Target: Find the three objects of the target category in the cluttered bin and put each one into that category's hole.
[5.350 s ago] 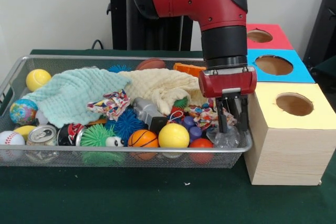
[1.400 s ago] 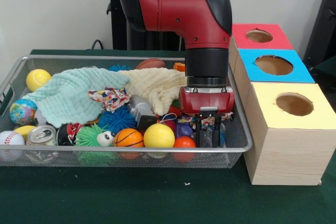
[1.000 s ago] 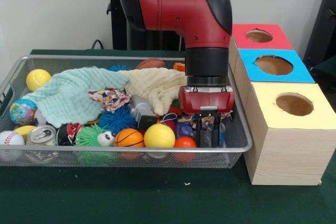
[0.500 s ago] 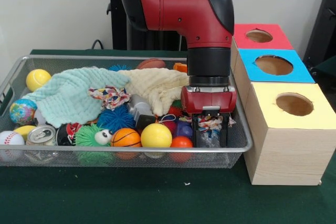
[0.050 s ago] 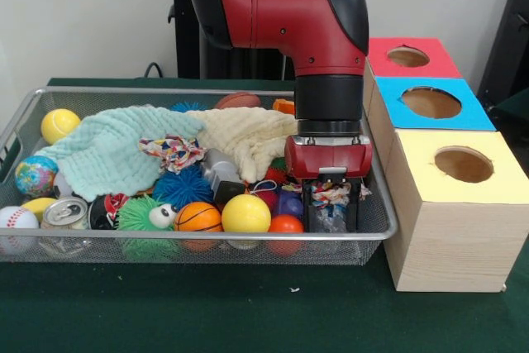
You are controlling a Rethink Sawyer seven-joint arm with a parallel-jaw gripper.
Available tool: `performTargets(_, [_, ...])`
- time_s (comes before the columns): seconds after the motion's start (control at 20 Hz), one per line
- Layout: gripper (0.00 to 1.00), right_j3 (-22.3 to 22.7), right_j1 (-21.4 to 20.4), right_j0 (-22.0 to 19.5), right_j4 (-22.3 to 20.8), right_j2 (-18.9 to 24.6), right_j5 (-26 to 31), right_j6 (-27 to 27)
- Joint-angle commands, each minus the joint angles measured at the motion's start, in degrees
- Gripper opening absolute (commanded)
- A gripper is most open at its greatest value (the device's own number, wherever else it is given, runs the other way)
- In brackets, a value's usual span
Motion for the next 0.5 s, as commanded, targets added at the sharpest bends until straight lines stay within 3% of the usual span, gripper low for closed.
performTargets(0.05, [1.0,1.0,2.6,0.4,1.9,0.9,10.6,8.0])
performTargets(0.5, [1.0,1.9,3.0,2.2,3.3,-2.0,20.2,6.3])
